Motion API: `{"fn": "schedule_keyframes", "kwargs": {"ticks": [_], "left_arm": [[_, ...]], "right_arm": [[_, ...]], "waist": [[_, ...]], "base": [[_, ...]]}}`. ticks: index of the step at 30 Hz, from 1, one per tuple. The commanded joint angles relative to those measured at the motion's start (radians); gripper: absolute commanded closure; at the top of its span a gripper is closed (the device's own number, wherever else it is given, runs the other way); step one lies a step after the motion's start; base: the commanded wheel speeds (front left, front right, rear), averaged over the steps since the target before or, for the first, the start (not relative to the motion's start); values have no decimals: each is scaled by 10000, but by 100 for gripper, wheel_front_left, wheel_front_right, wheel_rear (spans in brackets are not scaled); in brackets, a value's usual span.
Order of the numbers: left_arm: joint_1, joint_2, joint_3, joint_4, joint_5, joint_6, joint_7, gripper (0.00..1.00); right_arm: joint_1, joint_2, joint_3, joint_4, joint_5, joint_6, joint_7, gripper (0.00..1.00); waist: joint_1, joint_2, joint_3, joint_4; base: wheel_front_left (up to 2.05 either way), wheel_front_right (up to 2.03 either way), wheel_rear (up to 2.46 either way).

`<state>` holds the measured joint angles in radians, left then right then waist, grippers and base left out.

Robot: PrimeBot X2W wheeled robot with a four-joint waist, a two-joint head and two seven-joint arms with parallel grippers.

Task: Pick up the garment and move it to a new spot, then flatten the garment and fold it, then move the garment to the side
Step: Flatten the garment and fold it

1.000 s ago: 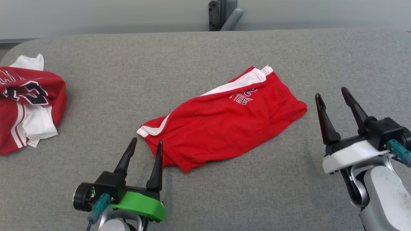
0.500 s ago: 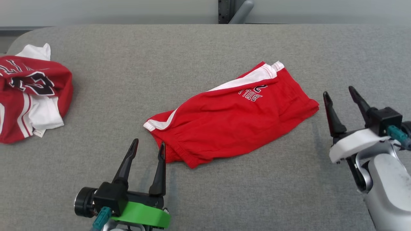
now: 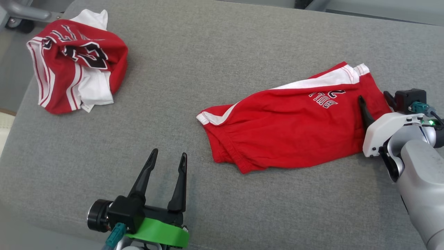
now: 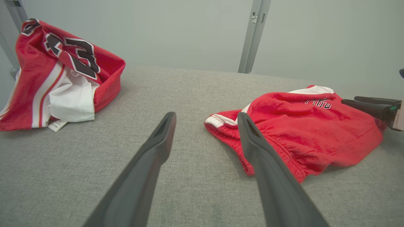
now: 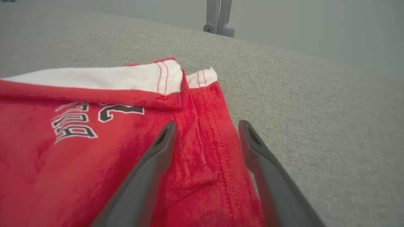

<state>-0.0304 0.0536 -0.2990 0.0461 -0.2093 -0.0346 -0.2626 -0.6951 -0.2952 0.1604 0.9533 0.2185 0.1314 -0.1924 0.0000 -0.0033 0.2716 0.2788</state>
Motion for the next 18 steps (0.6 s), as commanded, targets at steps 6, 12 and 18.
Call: {"fn": "schedule_keyframes", "kwargs": {"ticks": [6,12,18], "left_arm": [[-30,-31,-79,35,-188,3,-29,0],[41,-32,-126,83,-338,146,-29,0],[-42,-27,-124,167,-312,86,-30,0]], "right_arm": [[-248,-54,310,1283,305,-12,402,0],[-111,294,641,2084,1131,-10,1267,100],[274,44,1281,1705,2303,-30,1776,100]], "waist": [[0,33,196,565],[0,33,37,253],[0,33,-100,-263]], "base": [[0,0,0],[0,0,0],[0,0,0]]}}
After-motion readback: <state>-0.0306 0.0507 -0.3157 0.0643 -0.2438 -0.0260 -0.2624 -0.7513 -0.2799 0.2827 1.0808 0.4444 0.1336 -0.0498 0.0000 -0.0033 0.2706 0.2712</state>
